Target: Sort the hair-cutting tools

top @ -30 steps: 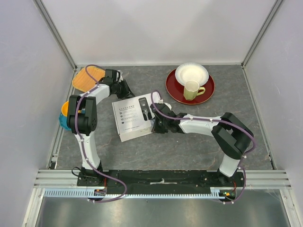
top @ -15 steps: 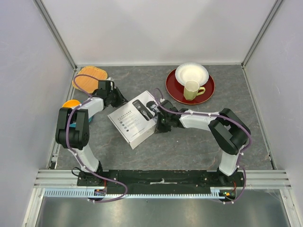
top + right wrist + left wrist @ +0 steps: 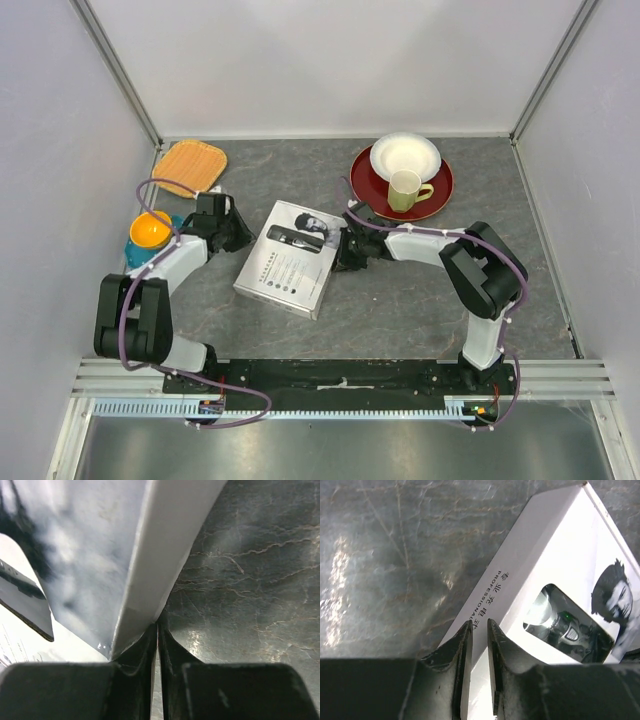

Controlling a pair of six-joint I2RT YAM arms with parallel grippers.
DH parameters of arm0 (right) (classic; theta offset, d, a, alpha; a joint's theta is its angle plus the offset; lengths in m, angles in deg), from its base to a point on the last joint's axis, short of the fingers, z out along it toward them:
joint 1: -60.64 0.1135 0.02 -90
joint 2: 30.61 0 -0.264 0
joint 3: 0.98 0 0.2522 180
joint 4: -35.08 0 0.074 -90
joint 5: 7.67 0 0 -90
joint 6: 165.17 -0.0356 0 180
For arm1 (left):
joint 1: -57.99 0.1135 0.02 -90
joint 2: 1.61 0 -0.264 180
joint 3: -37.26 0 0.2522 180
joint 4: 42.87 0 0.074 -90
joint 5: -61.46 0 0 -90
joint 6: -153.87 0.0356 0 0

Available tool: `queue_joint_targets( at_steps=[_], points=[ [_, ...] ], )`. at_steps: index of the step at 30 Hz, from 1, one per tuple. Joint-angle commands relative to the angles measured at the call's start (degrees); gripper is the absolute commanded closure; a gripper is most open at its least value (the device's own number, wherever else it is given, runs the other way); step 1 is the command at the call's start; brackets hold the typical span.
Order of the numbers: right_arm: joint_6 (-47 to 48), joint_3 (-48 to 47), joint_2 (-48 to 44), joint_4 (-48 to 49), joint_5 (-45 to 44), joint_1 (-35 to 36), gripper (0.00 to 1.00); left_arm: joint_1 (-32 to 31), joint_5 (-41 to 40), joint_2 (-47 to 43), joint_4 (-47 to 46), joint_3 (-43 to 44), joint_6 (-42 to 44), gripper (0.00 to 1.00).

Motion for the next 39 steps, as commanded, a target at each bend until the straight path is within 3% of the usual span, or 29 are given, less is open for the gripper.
queue_joint_targets(
  at_steps=[1, 6, 13, 27, 34, 39],
  points=[
    [-2.80, -3.77, 1.42, 19.05, 1.69, 0.62, 0.83, -8.03, 17.07, -4.43, 14.52, -5.25, -0.41, 0.73],
    [-3.69, -0.96, -2.80, 15.98, 1.44, -2.72, 0.80, -8.03, 12.69, -9.45, 18.21, -8.42, -0.93, 0.73],
    [1.67, -2.27, -6.67, 7.89, -5.78, -8.78, 0.76, -7.68, 5.99, -12.27, 20.77, -5.53, -1.82, 0.68],
    [11.87, -20.02, 13.62, 8.24, 3.36, -10.20, 0.80, -6.45, 3.61, -6.30, 19.80, -1.84, -1.47, 0.68],
    [10.38, -13.72, 11.62, 13.06, 10.91, -9.15, 0.85, -6.36, 6.16, -4.36, 18.48, 0.27, 0.47, 0.68],
    [6.25, -7.29, 6.00, 15.89, 10.05, -6.25, 0.87, -6.36, 6.52, -2.60, 17.08, 2.47, 0.47, 0.68]
  ],
)
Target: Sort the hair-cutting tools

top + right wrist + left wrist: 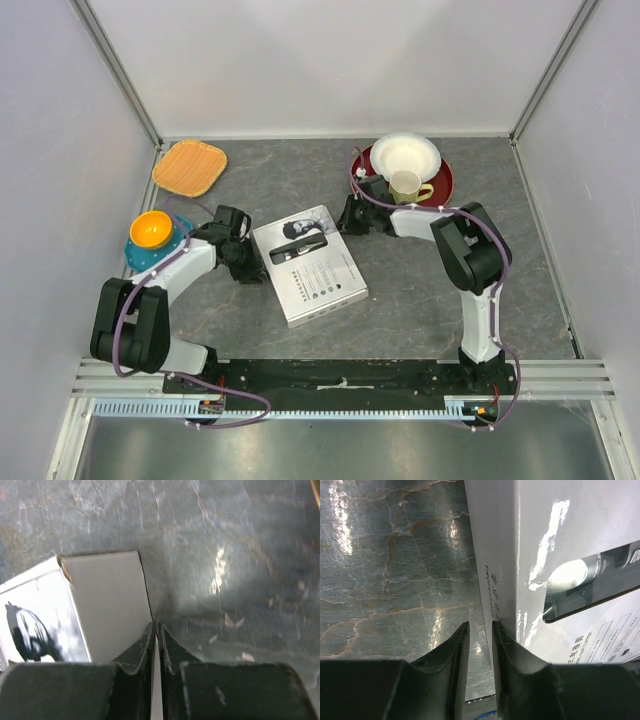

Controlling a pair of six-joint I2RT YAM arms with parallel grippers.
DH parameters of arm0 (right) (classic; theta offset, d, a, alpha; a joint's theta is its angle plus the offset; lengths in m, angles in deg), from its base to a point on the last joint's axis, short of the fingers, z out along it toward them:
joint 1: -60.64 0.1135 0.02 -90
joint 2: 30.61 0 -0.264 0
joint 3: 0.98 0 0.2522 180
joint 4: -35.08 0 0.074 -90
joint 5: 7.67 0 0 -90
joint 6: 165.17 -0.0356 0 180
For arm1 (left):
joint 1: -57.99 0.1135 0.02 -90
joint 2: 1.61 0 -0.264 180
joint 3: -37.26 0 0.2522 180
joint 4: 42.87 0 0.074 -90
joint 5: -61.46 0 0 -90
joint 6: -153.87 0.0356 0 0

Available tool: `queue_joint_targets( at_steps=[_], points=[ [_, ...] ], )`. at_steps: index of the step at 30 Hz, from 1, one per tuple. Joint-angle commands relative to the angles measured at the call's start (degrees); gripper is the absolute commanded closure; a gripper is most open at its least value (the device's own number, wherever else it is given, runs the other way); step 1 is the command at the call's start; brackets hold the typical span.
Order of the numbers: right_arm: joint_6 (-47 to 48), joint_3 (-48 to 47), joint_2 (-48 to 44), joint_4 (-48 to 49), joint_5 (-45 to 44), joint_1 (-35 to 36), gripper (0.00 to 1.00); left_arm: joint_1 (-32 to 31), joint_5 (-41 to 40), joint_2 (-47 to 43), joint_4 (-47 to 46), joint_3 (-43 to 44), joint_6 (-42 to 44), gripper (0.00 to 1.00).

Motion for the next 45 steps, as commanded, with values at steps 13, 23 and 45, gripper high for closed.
queue_joint_targets(
  at_steps=[13, 23, 45],
  points=[
    [1.30, 5.81, -21.39, -19.59, -20.41, 2.89, 0.68, 0.22, -7.70, -8.52, 4.71, 0.67, -1.70, 0.63],
    [-1.07, 23.83, -35.80, -20.13, -13.98, 2.89, 0.68, -1.97, 3.21, -14.59, 2.52, -9.61, -6.45, 0.65],
    [-6.42, 31.31, -30.54, -10.11, -3.18, 9.74, 0.74, -10.59, 7.35, -10.81, -6.10, -14.37, -13.48, 0.77]
  ],
)
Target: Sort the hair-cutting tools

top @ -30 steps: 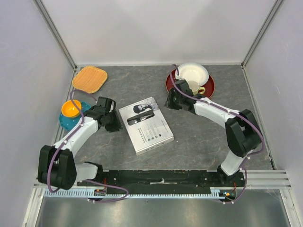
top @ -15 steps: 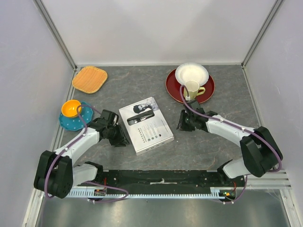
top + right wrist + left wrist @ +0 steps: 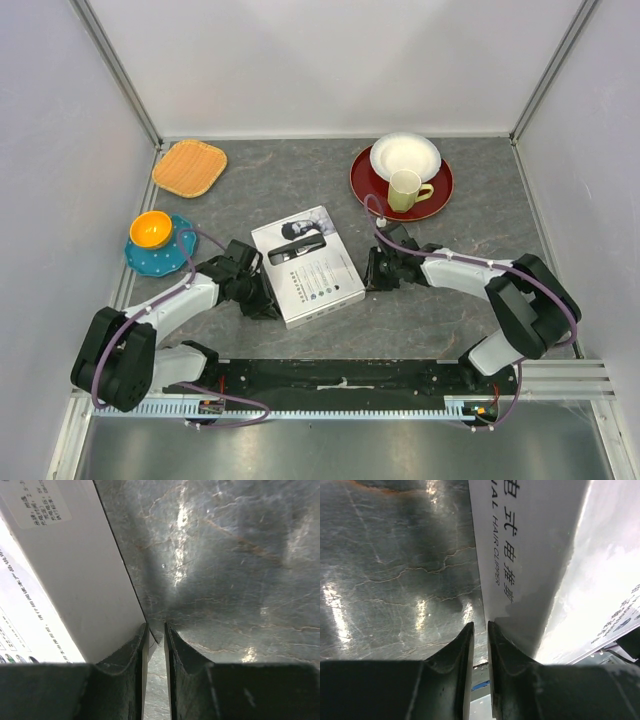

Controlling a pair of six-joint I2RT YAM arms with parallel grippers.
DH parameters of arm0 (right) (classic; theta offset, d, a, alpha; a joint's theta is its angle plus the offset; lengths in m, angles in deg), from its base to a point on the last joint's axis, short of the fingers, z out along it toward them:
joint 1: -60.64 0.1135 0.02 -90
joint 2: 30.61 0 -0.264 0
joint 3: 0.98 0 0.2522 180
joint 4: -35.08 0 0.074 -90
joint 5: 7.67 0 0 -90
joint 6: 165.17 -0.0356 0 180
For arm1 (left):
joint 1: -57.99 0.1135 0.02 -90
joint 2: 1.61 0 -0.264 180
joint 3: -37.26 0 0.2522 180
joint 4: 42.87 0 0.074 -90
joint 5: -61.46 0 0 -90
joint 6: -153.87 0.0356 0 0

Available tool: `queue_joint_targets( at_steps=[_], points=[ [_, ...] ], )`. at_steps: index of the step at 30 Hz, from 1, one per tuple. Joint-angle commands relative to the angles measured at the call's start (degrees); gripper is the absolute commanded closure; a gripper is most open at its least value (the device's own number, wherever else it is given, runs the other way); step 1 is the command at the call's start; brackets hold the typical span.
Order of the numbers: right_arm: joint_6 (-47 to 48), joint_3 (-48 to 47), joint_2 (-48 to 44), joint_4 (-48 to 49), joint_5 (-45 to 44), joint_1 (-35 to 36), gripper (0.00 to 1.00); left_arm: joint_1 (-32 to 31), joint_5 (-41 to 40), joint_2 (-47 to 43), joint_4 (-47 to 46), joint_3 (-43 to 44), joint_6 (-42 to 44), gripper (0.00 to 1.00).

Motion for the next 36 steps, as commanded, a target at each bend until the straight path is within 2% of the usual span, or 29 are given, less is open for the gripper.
queue_joint_targets(
  at_steps=[1, 6, 10, 14, 17, 19, 20, 21, 23, 24, 26, 27, 30, 36],
  points=[
    [-4.31, 0.66, 0.13, 4.71, 3.88, 3.53, 0.74, -0.58, 1.47, 0.01, -3.76, 0.34, -3.45, 0.77],
    [-9.05, 0.75, -0.14, 7.17, 3.88, 8.98, 0.75, -1.37, 3.75, 0.71, -8.24, -0.36, -5.91, 0.77],
    [-11.08, 0.75, -0.66, 7.88, 2.22, 11.44, 0.75, -1.54, 2.70, 1.24, -8.34, -0.09, -5.65, 0.77],
    [-11.35, 0.40, -5.22, -0.88, -8.75, 11.45, 0.72, -1.46, -6.51, -0.87, -0.71, 2.80, -3.81, 0.71],
    [-9.07, -1.61, -8.30, -7.12, -18.16, 10.84, 0.70, -1.46, -18.08, -3.59, 7.03, 6.57, -2.93, 0.64],
    [-6.88, -2.93, -9.53, -10.56, -23.16, 9.35, 0.64, -1.46, -22.33, -5.96, 12.13, 9.47, -2.75, 0.59],
    [-6.25, -4.07, -11.02, -13.28, -24.49, 8.82, 0.61, -1.46, -25.48, -6.84, 13.54, 10.36, -2.66, 0.50],
    [-5.55, -4.52, -11.90, -14.35, -25.99, 8.29, 0.52, -1.37, -26.64, -8.76, 14.86, 11.23, -2.14, 0.38],
    [-3.62, -5.48, -15.14, -16.98, -28.54, 6.36, 0.43, -1.37, -28.58, -10.36, 18.02, 13.96, -1.09, 0.32],
    [-2.74, -6.27, -16.38, -17.52, -29.07, 5.83, 0.28, -1.37, -30.07, -11.24, 18.90, 14.84, 0.14, 0.26],
    [0.06, -7.07, -20.15, -18.66, -31.26, 4.86, 0.15, -1.37, -31.92, -13.61, 21.28, 17.65, 1.55, 0.22],
    [1.12, -7.94, -21.48, -18.67, -31.88, 4.77, 0.02, -1.37, -32.36, -14.40, 21.81, 18.62, 3.04, 0.19],
    [4.72, -10.22, -26.14, -19.37, -34.17, 4.24, 0.02, -1.46, -32.90, -17.83, 23.39, 22.31, 6.28, 0.10],
    [8.51, -15.94, -33.35, -19.90, -35.23, 3.71, 0.02, -1.46, -33.33, -22.31, 25.59, 31.10, 11.47, 0.02]
  ],
)
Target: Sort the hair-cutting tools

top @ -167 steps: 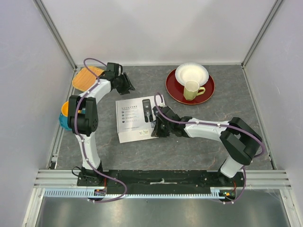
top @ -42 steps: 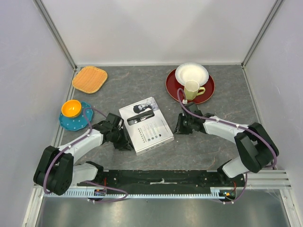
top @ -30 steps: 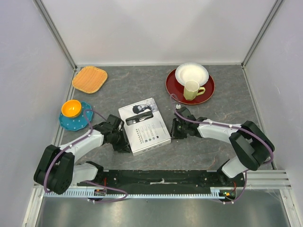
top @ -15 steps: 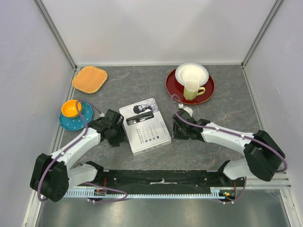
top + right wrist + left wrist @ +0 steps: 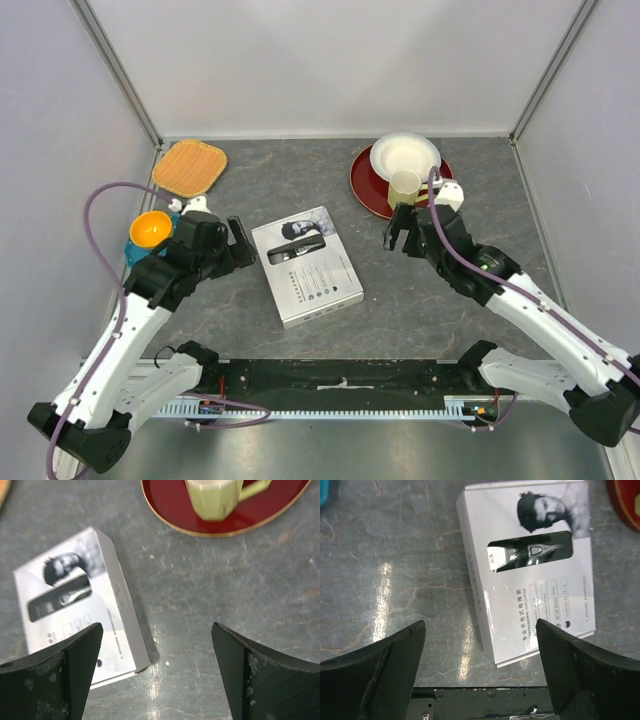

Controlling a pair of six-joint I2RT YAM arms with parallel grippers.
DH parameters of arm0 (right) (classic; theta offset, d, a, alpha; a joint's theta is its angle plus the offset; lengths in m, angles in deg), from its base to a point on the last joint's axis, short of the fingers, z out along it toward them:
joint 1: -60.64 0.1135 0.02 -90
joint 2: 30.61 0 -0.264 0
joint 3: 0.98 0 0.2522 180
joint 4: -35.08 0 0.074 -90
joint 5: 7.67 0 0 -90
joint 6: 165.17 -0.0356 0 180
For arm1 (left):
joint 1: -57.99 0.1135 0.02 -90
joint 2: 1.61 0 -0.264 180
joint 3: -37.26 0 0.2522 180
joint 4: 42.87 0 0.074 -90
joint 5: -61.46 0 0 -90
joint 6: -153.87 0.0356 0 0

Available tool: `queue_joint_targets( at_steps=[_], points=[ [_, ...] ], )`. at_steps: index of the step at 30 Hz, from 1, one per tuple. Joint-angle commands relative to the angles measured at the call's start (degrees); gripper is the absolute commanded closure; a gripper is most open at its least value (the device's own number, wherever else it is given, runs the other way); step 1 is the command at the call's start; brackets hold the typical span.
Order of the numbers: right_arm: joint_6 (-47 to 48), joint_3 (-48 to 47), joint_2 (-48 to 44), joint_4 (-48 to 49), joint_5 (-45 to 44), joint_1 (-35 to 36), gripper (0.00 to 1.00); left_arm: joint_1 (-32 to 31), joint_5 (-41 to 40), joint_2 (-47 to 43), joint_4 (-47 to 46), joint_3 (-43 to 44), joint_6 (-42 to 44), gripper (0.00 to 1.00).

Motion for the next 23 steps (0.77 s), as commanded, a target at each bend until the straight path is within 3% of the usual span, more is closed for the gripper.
queue_joint_targets(
  at_steps=[1, 8, 23],
  points=[
    [5.11, -5.71, -4.55, -1.12, -3.27, -0.37, 0.02, -0.23, -3.11, -3.04, 2.36, 7.73, 6.74, 0.01],
    [7.84, -11.69, -9.12, -1.47, -3.98, -0.37, 0.02, -0.23, -4.43, -2.61, 4.55, 15.04, 10.53, 0.00],
    [8.19, -13.80, -9.21, -1.82, -3.19, -0.37, 0.02, -0.15, -5.65, -1.99, 4.91, 19.09, 11.93, 0.00]
  ],
)
